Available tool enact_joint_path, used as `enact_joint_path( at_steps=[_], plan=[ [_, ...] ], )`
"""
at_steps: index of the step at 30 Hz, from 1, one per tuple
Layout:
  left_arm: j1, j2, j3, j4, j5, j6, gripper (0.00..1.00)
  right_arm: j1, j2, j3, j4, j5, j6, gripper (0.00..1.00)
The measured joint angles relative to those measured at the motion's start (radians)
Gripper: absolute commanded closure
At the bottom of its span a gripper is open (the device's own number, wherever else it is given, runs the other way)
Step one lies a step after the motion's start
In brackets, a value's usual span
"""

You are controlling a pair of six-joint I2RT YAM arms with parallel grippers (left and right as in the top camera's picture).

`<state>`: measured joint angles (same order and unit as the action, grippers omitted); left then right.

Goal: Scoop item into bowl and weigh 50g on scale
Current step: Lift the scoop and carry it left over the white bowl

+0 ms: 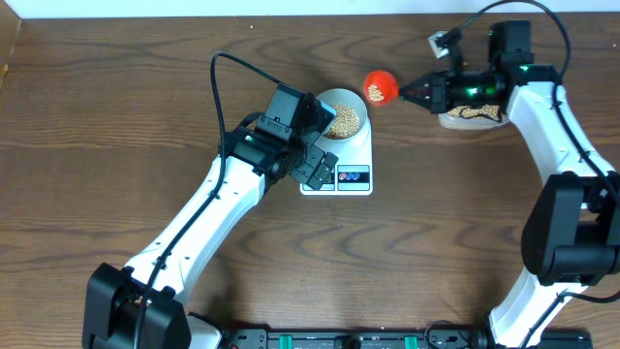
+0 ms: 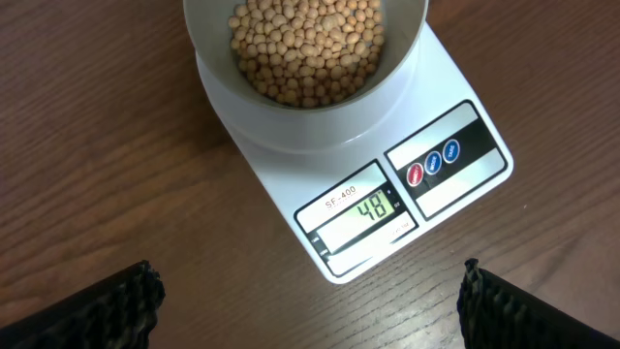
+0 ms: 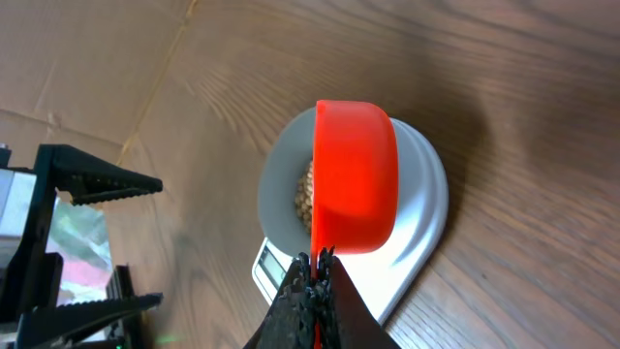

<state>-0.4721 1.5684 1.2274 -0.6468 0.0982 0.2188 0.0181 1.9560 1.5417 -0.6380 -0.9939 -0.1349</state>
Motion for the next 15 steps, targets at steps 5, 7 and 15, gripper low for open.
enact_joint_path(
  at_steps=[5,7,15],
  plan=[
    [0.0,0.0,0.0,0.0,0.0,0.0,0.0,0.054,0.0,0.0,0.032,0.026,0.0,0.99],
    [0.0,0.0,0.0,0.0,0.0,0.0,0.0,0.075,0.0,0.0,0.033,0.051,0.0,0.99],
    [0.0,0.0,0.0,0.0,0.0,0.0,0.0,0.145,0.0,0.0,0.043,0.148,0.0,0.99]
  ],
)
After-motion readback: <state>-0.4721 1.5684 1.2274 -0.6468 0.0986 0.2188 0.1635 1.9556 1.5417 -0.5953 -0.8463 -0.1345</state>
